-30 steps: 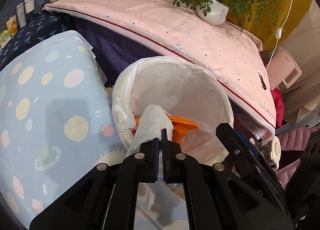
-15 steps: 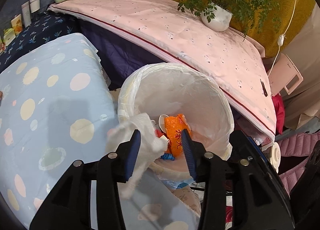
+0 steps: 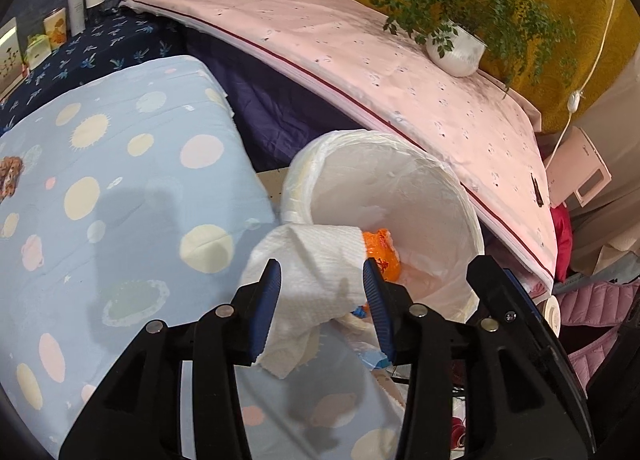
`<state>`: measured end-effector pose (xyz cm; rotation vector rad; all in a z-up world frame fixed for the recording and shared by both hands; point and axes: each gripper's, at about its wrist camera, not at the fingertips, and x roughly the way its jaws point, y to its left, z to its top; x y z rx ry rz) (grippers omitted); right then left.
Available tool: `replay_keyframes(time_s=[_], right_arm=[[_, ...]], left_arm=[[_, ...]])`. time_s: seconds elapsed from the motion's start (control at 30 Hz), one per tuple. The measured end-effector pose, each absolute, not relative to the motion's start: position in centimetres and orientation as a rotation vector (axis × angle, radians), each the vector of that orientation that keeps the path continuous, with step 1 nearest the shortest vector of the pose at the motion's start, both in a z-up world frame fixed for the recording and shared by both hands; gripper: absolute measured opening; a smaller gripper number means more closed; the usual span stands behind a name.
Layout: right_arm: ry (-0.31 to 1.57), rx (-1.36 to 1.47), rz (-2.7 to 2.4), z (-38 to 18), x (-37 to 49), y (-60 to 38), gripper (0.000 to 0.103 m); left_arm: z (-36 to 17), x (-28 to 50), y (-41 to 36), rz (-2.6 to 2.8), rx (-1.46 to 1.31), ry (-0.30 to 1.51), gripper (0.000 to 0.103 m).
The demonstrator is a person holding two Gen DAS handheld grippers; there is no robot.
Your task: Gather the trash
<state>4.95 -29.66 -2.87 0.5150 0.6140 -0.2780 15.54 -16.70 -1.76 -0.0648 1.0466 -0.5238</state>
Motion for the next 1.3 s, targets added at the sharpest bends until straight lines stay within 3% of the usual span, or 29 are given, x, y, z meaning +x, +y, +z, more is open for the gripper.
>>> replay_keyframes(time_s=[0.47, 0.67, 0.77, 0.87, 0.93, 1.0, 1.13, 1.2, 1.3], right_arm=[[0.748, 0.453, -0.204, -6.7, 8.3, -25.2, 0.054], [0.831, 0.417, -0.146, -9.6, 11.5, -22.6, 0.031], [0.861, 0.397, -0.109, -10.4, 12.7, -21.1, 0.01], [0.874, 0.367, -0.044, -10.5, 13.8, -18.4, 0.007], [0.88, 0.339, -0.002, -10.4, 14.7, -16.5, 0.006], [0.882, 0.326, 0.043, -10.1, 15.9, -14.3, 0.006], [0.875, 0.306, 0.122, -9.4, 18.5, -10.3, 0.006], [0.881, 0.297, 0.148, -9.4, 20.0, -8.6, 0.006], [0.893, 0.281, 0.178, -9.6, 22.1, -6.2, 0.006]], left_arm=[[-3.8, 16.6, -8.7, -0.396, -0.129, 1.057, 0.041], [-5.4, 17.4, -5.2, -0.322, -0.137, 1.074, 0.041], [-5.9, 18.0, -2.9, -0.278, -0.153, 1.074, 0.041], [-6.2, 18.9, -0.1, -0.228, -0.176, 1.07, 0.041], [-6.3, 19.5, 1.7, -0.19, -0.185, 1.064, 0.045], [-6.3, 20.4, 4.1, -0.138, -0.195, 1.048, 0.057], [-6.3, 22.7, 9.2, -0.035, -0.21, 1.022, 0.062], [-6.4, 24.2, 11.7, 0.011, -0.232, 1.013, 0.07], [-6.9, 26.7, 14.8, 0.047, -0.249, 1.014, 0.07]])
